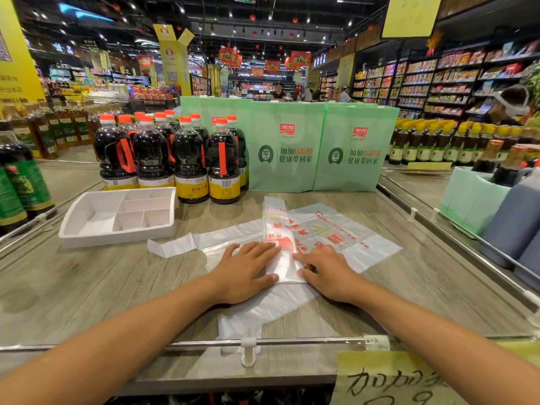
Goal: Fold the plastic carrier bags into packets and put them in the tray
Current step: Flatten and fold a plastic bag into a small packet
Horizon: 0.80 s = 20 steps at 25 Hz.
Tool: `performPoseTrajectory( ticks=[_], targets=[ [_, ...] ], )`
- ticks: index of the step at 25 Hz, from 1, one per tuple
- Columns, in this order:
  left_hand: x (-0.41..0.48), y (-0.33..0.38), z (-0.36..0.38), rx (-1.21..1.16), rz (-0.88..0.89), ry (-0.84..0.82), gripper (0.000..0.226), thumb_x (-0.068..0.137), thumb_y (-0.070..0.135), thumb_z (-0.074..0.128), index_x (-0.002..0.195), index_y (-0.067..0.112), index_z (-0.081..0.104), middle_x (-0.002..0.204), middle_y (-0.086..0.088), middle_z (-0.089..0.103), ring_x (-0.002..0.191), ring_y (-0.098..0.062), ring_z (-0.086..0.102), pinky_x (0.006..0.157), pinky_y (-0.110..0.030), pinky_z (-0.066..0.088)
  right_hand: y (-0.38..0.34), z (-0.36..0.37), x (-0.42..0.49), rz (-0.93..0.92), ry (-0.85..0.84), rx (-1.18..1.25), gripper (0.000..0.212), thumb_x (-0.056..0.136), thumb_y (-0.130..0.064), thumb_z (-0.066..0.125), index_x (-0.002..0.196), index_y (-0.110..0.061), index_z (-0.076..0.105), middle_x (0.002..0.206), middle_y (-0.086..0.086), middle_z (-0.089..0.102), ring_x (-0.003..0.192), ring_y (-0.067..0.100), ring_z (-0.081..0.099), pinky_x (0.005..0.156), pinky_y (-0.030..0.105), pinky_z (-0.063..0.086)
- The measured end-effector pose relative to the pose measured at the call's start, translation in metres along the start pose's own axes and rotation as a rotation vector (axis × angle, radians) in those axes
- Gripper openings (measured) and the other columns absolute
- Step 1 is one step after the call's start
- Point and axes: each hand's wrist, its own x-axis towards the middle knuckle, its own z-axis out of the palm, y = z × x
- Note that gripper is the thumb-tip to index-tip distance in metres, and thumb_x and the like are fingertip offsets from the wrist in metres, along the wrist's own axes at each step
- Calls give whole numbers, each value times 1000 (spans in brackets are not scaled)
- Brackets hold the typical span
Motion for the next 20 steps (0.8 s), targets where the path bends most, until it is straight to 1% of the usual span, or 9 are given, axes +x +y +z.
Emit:
performPoseTrajectory(
  ticks=[5,7,9,11,12,14,16,18,20],
  targets=[
    [-2,-1,-2,4,-34,-141,70,101,70,16,162,38,1,169,18,-2,156,-10,-5,123,-58,-6,15,-7,4,-70,-103,-122,52,104,-53,42,154,-41,38,118,-7,40,114,14,32,100,37,29],
    [-1,-2,-5,-27,-39,-186,73,99,73,15,162,39,-2,168,19,-8,156,-9,-9,122,-59,-9,26,-9,5,-100,-160,-155,61,100,-65,36,156,-42,32,135,-8,35,124,14,30,111,41,28],
    [0,-3,-6,-59,-32,-212,75,98,75,16,161,40,-4,167,21,-10,155,-7,-12,122,-58,-12,34,-10,4,-131,-189,-146,77,90,-82,21,157,-44,26,153,-11,25,140,15,23,118,46,23],
    [1,-6,-6,-85,-19,-214,75,98,74,20,162,39,-1,168,21,-9,154,-5,-12,123,-56,-12,38,-9,3,-164,-181,-125,88,84,-88,12,158,-43,25,161,-14,20,148,15,16,121,47,19],
    [1,-8,-6,-106,-11,-199,75,99,73,24,162,39,2,168,21,-6,154,-4,-11,124,-54,-11,38,-7,3,-183,-170,-118,85,87,-85,14,159,-40,26,162,-14,20,150,13,15,122,46,19],
    [0,-11,-7,-169,2,-165,76,97,72,34,162,38,12,168,21,2,154,-1,-5,125,-50,-9,37,-5,2,-215,-139,-91,71,98,-71,28,159,-33,31,164,-14,22,151,10,18,123,42,19],
    [0,-15,-7,-217,19,-144,82,92,78,39,160,39,19,167,23,9,154,0,1,125,-48,-6,37,-5,1,-213,-115,-29,68,100,-62,42,159,-29,33,166,-15,23,151,7,19,125,36,17],
    [2,-19,-7,-211,49,-103,92,83,88,36,159,37,27,166,21,18,153,-3,12,126,-49,5,37,-6,1,-211,-126,10,77,94,-70,50,159,-31,33,166,-18,23,151,3,18,125,30,15],
    [3,-20,-6,-200,89,-28,95,80,90,38,155,31,39,162,15,31,147,-7,29,123,-45,23,39,-8,0,-215,-112,30,82,89,-74,53,158,-32,35,164,-19,26,150,0,21,122,24,15]
  ],
)
